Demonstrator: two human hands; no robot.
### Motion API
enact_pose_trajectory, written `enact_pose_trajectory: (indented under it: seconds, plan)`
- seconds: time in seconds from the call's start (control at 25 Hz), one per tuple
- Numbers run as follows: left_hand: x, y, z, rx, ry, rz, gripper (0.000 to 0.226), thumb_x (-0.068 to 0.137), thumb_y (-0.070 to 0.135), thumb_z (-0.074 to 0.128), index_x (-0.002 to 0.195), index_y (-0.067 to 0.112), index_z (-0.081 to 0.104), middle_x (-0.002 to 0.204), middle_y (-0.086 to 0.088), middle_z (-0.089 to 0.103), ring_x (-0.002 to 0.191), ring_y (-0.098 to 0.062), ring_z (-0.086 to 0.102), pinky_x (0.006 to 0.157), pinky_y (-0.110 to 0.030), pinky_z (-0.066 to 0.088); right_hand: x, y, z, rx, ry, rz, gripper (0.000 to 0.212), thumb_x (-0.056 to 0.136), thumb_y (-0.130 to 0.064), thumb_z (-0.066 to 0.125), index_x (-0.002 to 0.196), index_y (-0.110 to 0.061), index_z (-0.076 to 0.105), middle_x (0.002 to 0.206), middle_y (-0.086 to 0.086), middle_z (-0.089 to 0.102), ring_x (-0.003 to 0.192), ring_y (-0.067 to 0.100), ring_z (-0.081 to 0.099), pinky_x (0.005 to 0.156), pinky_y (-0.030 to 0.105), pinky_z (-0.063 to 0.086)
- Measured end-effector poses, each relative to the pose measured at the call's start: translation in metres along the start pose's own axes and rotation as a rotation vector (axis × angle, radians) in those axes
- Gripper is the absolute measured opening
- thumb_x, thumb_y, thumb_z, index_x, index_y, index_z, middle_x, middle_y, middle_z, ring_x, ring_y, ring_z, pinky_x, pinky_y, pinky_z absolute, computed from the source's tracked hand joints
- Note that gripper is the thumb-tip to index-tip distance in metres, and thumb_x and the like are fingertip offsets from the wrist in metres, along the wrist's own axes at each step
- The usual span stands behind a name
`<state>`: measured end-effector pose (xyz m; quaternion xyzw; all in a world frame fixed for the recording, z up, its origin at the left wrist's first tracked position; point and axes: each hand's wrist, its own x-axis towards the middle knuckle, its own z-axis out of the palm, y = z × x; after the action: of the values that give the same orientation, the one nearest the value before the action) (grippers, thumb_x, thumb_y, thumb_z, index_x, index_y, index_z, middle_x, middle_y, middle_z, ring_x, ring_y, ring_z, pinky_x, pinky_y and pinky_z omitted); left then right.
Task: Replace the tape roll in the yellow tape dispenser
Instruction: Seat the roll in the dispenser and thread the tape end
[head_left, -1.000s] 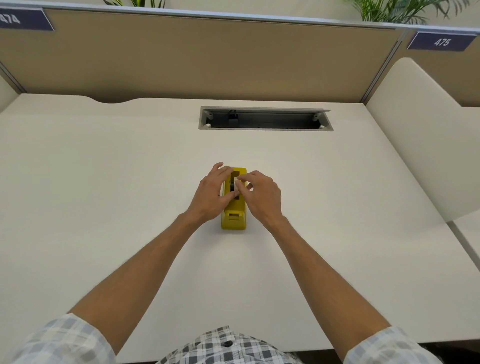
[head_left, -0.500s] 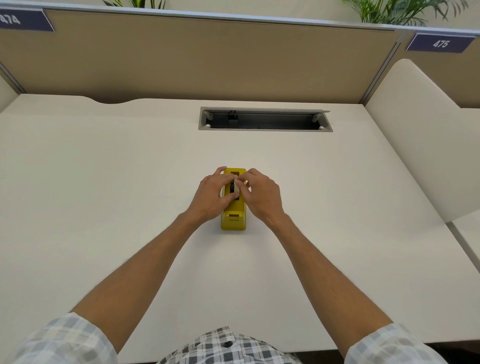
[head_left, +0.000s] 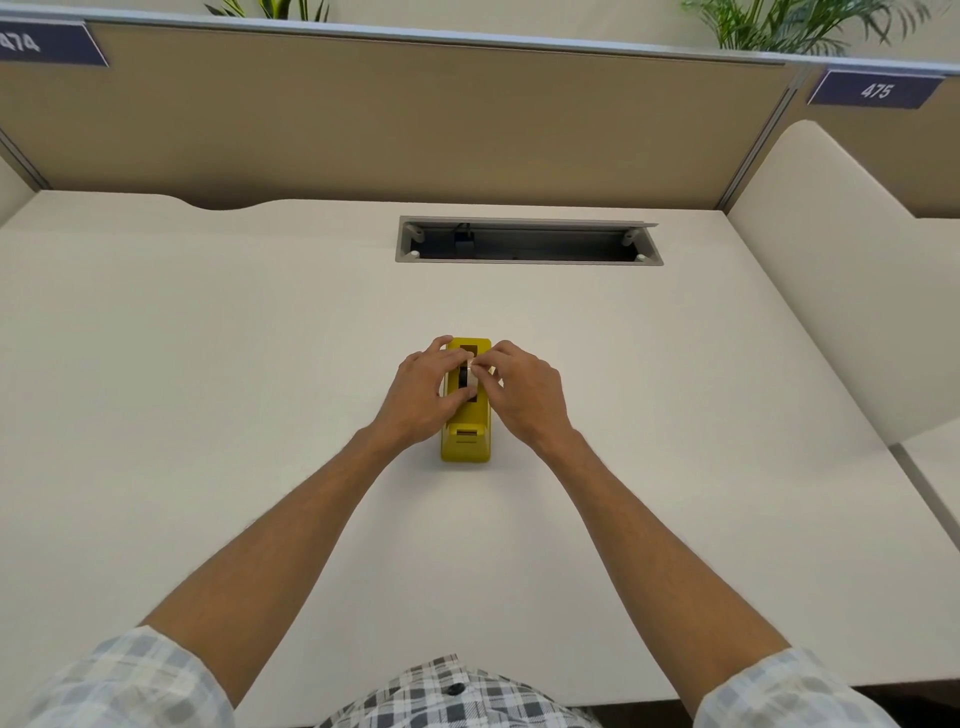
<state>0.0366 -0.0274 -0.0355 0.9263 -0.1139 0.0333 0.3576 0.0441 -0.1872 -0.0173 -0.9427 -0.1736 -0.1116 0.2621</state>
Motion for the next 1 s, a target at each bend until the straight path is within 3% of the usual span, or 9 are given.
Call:
enact_pose_trajectory:
  seconds: [0.24,0.4,0.6,1.0]
  plan:
    - [-0.0004,0.001,0.0005,-0.012,0.001,0.002,0.041,0.093,0.031,0.06,0.132,0.018,0.055,0.14,0.002,0.054,0.143,-0.016,0.029,0.114,-0.046,0.028,-0.0017,-0.0003,-0.0016,-0.003,-0.012,-0.039,0.018,0.094,-0.03,0.058,0.103,-0.023,0.072,0.097,-0.007,0.067,0.076,0.015,0.064,0.058,0.024,0.041]
    - [-0.0005,-0.0001,0.0003,-0.019,0.008,0.021,0.039,0.093,0.03,0.06,0.13,0.018,0.056,0.137,0.002,0.056,0.143,-0.017,0.03,0.113,-0.046,0.029,-0.0005,0.0008,-0.0028,0.024,-0.027,-0.009,0.015,0.093,-0.029,0.06,0.095,-0.025,0.074,0.094,-0.007,0.068,0.078,0.018,0.064,0.062,0.031,0.047]
    - [-0.0016,0.0011,0.0028,-0.016,0.037,0.031,0.036,0.092,0.028,0.06,0.127,0.018,0.058,0.133,0.002,0.058,0.14,-0.018,0.034,0.111,-0.046,0.033,0.0009,0.0015,-0.0017,0.014,-0.031,0.002,0.015,0.093,-0.03,0.06,0.09,-0.026,0.074,0.092,-0.008,0.069,0.079,0.017,0.064,0.062,0.031,0.045]
    - [-0.0016,0.0018,0.0022,-0.009,0.021,0.029,0.037,0.091,0.025,0.061,0.127,0.017,0.057,0.133,0.003,0.059,0.138,-0.019,0.037,0.109,-0.048,0.034,0.0058,-0.0008,-0.0052,-0.053,-0.063,-0.03,0.018,0.097,-0.028,0.054,0.101,-0.017,0.069,0.1,-0.004,0.067,0.08,0.019,0.064,0.064,0.032,0.049]
